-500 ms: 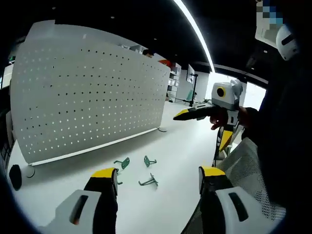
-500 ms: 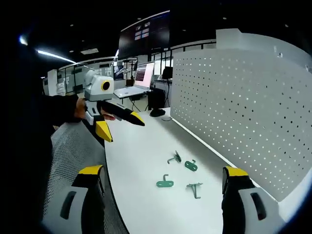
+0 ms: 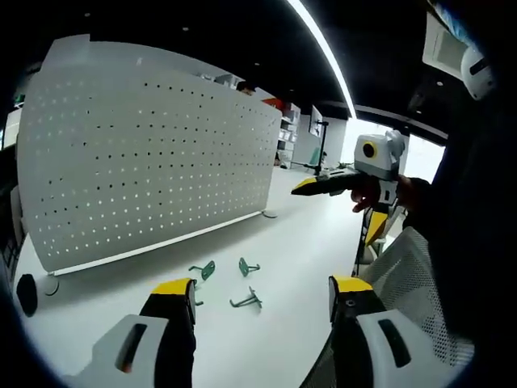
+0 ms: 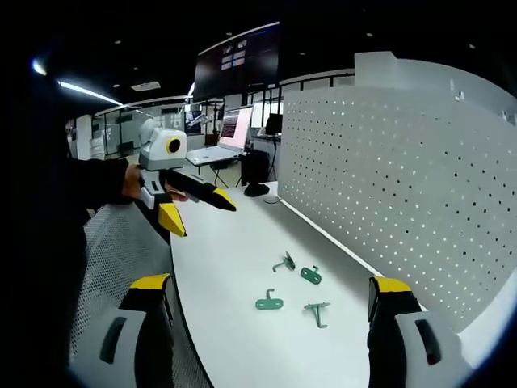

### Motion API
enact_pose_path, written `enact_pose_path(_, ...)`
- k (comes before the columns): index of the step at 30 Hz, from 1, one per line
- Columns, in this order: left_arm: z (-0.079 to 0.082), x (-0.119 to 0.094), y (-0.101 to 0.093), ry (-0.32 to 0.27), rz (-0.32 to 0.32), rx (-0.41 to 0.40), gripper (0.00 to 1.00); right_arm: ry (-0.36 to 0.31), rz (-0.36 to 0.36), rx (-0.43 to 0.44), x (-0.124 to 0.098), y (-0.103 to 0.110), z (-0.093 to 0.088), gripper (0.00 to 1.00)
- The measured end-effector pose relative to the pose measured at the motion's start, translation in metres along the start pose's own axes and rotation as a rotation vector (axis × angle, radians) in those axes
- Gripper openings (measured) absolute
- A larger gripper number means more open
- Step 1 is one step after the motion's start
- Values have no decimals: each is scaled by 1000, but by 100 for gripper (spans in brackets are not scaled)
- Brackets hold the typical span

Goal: Insert the hook assembly into the mounting plate slot until the hook locks in place.

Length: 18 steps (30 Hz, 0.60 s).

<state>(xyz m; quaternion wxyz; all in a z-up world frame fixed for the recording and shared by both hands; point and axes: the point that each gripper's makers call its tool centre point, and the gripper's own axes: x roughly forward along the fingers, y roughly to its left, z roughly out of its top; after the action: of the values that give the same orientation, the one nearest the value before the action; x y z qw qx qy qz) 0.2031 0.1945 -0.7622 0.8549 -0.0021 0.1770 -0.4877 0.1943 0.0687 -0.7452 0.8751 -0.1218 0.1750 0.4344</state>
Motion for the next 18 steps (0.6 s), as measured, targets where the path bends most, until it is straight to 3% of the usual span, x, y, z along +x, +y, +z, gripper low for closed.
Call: enact_pose_path(18, 0, -1, 1, -1, 11, 3, 68, -11, -32, 7, -9, -3, -3, 97)
